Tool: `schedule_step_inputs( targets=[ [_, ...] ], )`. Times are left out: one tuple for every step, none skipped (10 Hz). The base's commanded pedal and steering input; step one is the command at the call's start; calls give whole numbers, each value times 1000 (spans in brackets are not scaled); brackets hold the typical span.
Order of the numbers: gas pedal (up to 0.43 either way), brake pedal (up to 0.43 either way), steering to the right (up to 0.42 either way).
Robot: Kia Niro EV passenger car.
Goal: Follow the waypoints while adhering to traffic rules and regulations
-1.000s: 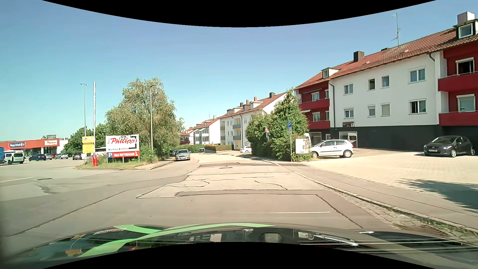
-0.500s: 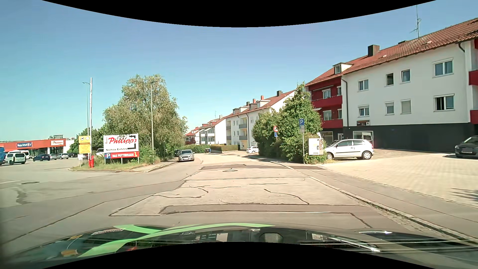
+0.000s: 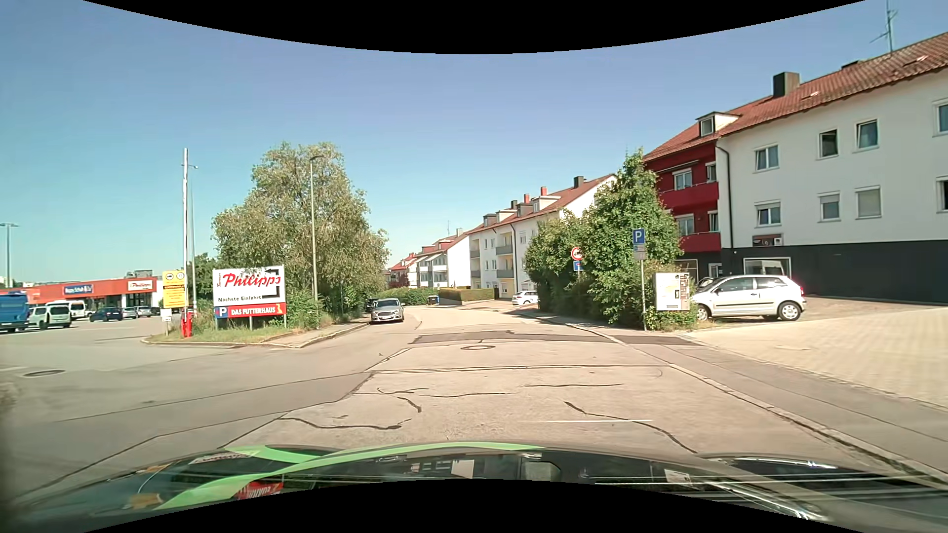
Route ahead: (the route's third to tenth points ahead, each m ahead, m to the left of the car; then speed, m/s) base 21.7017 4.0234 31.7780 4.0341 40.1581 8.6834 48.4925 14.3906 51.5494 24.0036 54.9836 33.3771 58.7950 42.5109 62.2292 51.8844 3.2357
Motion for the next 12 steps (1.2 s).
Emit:
schedule_step_inputs(
  targets=[
    [0,0,-231],
    [0,0,-253],
    [0,0,-270],
    [0,0,-277],
    [0,0,-278],
    [0,0,-283],
    [0,0,-296],
    [0,0,-304],
    [0,0,-311],
    [0,0,-326],
    [0,0,-344],
    [0,0,-354]
  ],
)
